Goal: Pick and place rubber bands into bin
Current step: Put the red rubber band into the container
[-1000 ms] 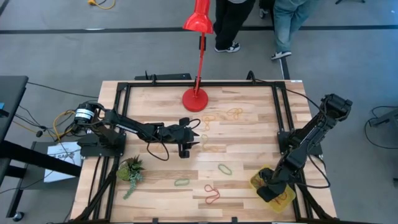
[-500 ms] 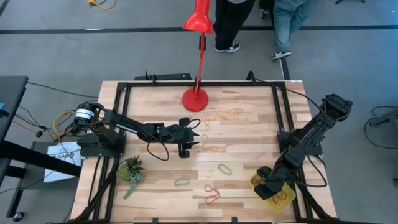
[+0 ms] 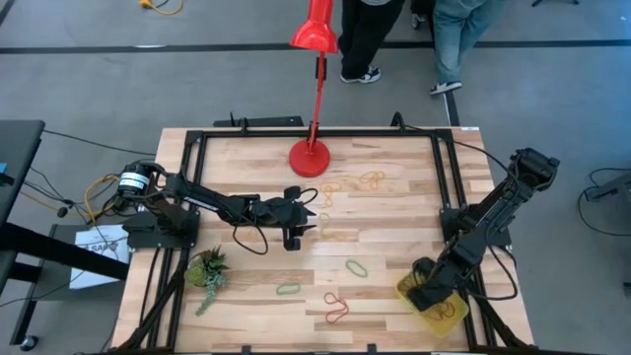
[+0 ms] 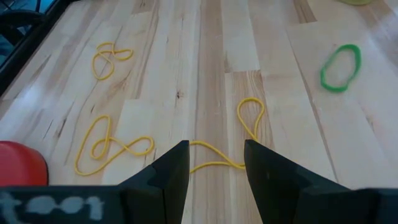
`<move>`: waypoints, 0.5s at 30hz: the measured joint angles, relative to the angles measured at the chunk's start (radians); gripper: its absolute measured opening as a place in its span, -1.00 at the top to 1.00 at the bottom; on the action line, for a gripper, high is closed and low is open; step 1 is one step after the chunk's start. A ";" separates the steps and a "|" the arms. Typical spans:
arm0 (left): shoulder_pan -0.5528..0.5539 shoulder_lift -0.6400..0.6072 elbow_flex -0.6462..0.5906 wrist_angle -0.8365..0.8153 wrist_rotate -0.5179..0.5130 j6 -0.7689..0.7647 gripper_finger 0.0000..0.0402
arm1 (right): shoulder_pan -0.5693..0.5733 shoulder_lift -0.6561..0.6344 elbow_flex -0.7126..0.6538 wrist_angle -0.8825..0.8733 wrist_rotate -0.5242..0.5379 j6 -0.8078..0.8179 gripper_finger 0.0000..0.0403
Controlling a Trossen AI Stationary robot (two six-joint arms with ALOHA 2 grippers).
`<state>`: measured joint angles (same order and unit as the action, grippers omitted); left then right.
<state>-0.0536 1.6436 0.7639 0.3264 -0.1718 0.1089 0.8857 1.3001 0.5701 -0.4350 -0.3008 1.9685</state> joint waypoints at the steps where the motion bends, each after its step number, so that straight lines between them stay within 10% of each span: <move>1: 0.000 0.000 0.000 0.000 0.000 0.000 0.28 | 0.000 -0.002 0.000 -0.052 -0.001 0.029 1.00; 15: 0.000 0.000 0.000 -0.002 0.000 0.000 0.28 | 0.011 -0.007 0.091 -0.196 0.024 -0.064 0.58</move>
<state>-0.0536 1.6436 0.7637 0.3241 -0.1717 0.1087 0.8971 1.2934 0.6609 -0.6315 -0.2771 1.9043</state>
